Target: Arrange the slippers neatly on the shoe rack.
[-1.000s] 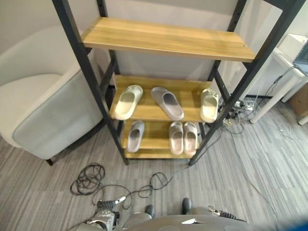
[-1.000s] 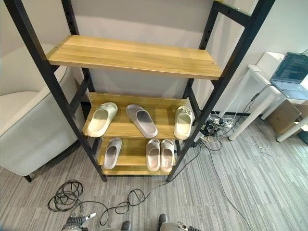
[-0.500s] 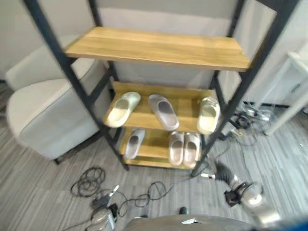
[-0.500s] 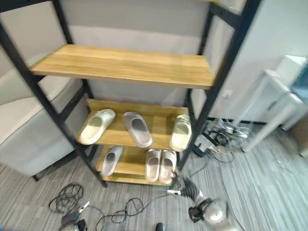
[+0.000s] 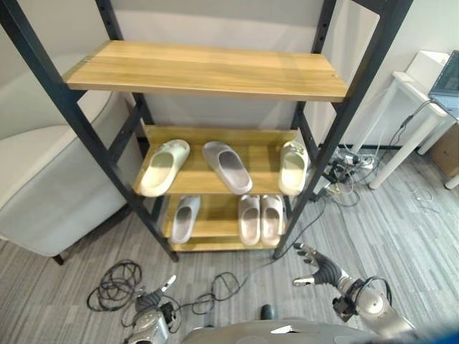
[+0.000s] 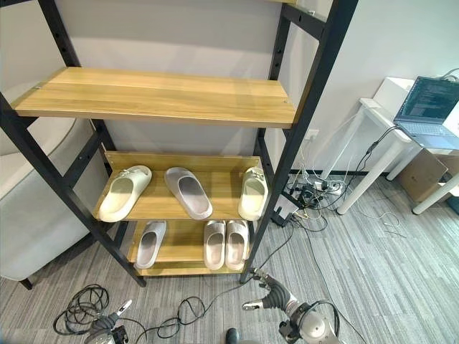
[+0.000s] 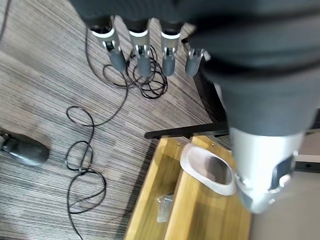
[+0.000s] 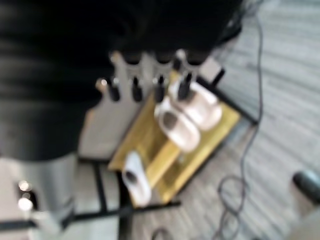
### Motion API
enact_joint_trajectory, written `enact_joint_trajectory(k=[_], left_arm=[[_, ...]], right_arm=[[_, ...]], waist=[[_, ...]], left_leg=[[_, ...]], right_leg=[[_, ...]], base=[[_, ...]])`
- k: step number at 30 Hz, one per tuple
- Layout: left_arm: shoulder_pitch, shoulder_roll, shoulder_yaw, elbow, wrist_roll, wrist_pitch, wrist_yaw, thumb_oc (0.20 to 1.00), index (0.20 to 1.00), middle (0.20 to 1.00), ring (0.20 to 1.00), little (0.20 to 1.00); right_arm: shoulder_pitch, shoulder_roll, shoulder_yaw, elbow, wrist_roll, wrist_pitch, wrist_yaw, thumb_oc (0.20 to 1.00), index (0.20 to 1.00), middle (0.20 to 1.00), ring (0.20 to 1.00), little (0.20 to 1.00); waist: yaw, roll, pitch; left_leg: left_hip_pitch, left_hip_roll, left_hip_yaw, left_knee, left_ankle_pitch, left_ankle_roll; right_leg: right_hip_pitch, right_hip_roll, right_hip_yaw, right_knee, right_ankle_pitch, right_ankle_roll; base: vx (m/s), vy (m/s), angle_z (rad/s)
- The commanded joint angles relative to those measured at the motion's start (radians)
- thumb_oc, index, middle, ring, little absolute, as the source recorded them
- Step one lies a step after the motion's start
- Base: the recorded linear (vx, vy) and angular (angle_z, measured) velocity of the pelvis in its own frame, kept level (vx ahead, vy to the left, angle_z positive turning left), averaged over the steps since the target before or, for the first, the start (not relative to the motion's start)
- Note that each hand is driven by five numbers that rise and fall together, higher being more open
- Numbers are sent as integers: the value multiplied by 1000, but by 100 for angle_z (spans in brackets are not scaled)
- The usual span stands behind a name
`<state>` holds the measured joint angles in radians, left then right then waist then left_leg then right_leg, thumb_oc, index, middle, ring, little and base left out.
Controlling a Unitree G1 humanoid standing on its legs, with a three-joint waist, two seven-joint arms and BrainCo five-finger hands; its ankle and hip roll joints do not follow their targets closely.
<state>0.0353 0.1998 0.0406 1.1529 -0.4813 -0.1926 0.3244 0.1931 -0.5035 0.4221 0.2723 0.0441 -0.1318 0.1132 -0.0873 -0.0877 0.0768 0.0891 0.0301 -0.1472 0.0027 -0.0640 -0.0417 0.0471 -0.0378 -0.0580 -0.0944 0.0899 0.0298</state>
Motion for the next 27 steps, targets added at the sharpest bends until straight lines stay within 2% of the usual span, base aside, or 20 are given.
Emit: enact_joint_trajectory(k=[1, 7, 24, 27], left_arm=[[-60, 7, -4, 6, 23, -19, -12, 1000, 1000, 1000, 1000, 1000], [-48, 21, -5, 16, 47, -8, -32, 1000, 1000, 1000, 1000, 1000], [-23, 52, -18, 29, 97, -6, -51, 1000, 1000, 1000, 1000, 1000], [-20, 56, -30, 28, 111, -9, -49, 1000, 1000, 1000, 1000, 1000]], right_arm=[[-71, 18, -57, -32, -23, -33, -52, 1000, 1000, 1000, 1000, 1000], [-151, 11, -80, -51, -46, 15, -59, 1000, 1000, 1000, 1000, 1000], [-293, -9, -70, -27, -56, 38, -50, 1000, 1000, 1000, 1000, 1000], [-342, -30, -88, -3, -61, 29, -78, 1000, 1000, 1000, 1000, 1000]], waist=[[25, 17, 8], [50, 12, 6], [113, -12, 5], [130, -21, 11]], left_leg=[[30, -6, 34, 22, -18, 11], [24, -16, 20, 31, -25, 17], [9, -25, -33, 42, -32, 12], [-4, -27, -50, 52, -33, 9]], right_leg=[[-22, -36, 20, 146, -116, 86], [-17, -43, 3, 150, -121, 86], [4, -51, -52, 144, -135, 82], [6, -51, -69, 143, -139, 80]], base=[[29, 34, 2], [18, 9, 4], [34, 9, 12], [46, 9, 17]])
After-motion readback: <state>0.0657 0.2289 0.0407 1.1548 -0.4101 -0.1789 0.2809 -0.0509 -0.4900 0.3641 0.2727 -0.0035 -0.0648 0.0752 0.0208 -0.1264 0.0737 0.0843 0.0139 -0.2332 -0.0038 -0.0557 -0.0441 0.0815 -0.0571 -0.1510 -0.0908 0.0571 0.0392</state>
